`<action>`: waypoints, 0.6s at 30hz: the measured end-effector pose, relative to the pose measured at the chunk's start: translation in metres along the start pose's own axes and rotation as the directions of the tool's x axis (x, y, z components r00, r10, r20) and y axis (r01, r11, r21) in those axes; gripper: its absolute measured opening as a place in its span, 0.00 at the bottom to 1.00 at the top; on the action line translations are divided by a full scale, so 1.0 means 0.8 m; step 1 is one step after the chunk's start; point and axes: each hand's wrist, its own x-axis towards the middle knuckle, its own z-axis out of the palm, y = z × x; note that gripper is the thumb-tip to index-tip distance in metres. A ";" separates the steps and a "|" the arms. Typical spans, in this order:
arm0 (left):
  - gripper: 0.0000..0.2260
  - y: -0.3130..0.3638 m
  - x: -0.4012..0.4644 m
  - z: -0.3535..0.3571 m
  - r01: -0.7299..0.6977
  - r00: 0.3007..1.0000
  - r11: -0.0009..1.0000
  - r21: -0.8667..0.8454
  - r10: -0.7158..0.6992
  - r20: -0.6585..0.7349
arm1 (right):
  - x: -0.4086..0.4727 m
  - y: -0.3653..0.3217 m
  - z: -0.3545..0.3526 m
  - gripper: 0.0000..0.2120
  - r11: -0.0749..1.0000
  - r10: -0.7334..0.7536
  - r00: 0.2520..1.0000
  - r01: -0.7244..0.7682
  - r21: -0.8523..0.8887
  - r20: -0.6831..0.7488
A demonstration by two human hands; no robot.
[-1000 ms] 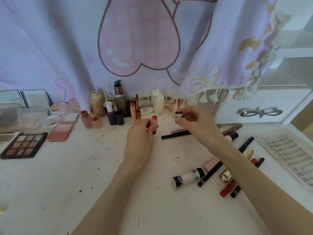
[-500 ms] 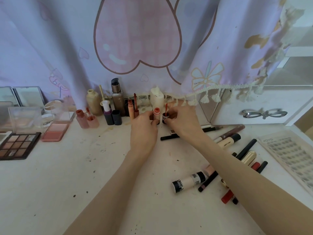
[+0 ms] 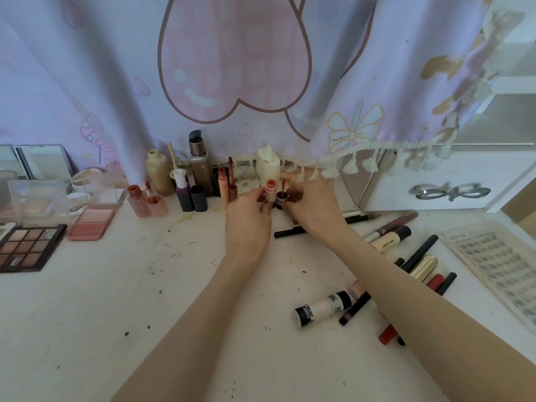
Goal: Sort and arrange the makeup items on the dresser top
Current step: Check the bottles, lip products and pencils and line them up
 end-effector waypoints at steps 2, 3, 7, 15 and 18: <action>0.13 0.000 -0.004 -0.004 0.004 1.000 1.000 0.012 -0.004 0.012 | -0.006 0.002 -0.007 0.08 1.000 0.012 1.000 -0.012 0.008 -0.024; 0.14 -0.001 -0.006 -0.006 0.008 1.000 1.000 0.015 -0.008 0.013 | -0.011 0.004 -0.012 0.09 1.000 0.014 0.999 -0.014 0.016 -0.042; 0.16 0.000 -0.018 -0.019 0.010 0.999 1.000 -0.028 -0.009 0.032 | -0.042 0.012 -0.043 0.11 0.999 0.007 0.998 -0.004 0.039 -0.068; 0.05 0.041 -0.077 -0.060 -0.197 0.867 0.980 0.019 0.166 0.470 | -0.123 0.022 -0.094 0.09 0.994 -0.104 0.988 0.101 0.027 0.114; 0.10 0.047 -0.104 -0.067 -0.231 0.764 0.973 -0.004 0.184 0.619 | -0.154 0.031 -0.099 0.09 0.989 -0.147 0.972 0.142 0.041 0.181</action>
